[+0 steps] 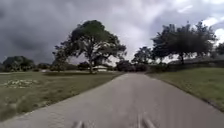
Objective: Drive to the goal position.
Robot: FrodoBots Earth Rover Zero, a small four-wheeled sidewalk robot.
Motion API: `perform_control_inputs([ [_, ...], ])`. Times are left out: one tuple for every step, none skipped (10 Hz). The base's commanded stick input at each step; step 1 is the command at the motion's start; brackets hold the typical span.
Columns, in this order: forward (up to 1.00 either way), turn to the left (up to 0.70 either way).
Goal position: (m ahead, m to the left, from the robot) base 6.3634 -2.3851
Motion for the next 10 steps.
perform_control_inputs([
  [0.7, -0.12],
  [0.7, -0.15],
  [0.7, -0.14],
  [0.7, -0.11],
  [0.7, -0.08],
  [0.7, -0.05],
  [0.7, -0.02],
  [0.7, 0.0],
  [0.7, 0.0],
  [0.7, 0.0],
])
